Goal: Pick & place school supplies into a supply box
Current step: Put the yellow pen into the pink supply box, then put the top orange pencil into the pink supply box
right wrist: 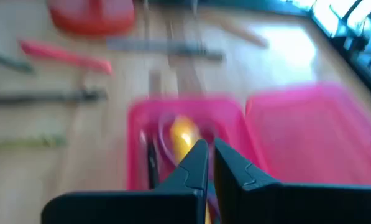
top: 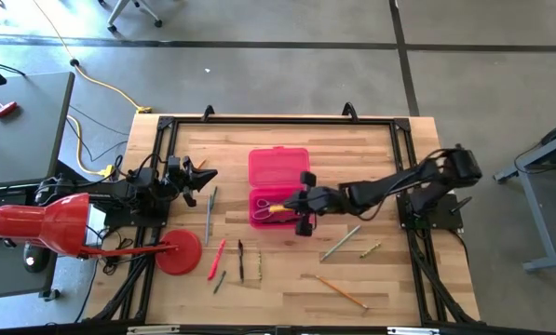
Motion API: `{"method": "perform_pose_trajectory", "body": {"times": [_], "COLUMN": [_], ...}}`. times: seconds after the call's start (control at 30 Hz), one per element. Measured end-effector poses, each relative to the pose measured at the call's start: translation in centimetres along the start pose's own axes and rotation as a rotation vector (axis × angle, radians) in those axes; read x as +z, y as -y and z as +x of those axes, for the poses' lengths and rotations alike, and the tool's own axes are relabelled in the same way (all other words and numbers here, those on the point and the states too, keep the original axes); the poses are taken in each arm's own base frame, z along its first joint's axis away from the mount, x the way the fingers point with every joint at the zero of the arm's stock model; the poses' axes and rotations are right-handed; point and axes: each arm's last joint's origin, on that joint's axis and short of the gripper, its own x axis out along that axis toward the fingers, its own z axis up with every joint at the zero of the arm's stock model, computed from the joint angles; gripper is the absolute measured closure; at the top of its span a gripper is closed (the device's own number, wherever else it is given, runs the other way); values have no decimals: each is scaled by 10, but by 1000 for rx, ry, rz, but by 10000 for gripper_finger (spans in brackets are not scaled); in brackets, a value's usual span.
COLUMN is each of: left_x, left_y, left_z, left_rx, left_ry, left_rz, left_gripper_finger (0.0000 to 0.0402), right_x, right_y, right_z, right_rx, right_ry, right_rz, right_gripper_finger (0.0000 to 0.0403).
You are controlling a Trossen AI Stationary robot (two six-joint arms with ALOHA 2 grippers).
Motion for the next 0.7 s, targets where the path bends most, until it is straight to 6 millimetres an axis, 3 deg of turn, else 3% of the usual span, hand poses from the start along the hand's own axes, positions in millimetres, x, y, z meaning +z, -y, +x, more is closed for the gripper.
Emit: {"method": "perform_pose_trajectory", "body": {"times": [0.17,0.37,0.53,0.7], "left_x": [0,0,0,0], "left_y": [0,0,0,0], "left_z": [0,0,0,0], "left_rx": [0,0,0,1], "left_ry": [0,0,0,0], "left_rz": [0,-5,-7,-7], "left_gripper_finger": [369,369,369,369], "right_x": [-32,-50,-41,-9], "right_y": [-4,-7,-5,0], "right_z": [31,57,50,16], "right_rx": [47,89,64,87], "right_ry": [-71,-54,-25,58], "right_rz": [-2,-16,-10,4], "right_gripper_finger": [402,402,389,368]}}
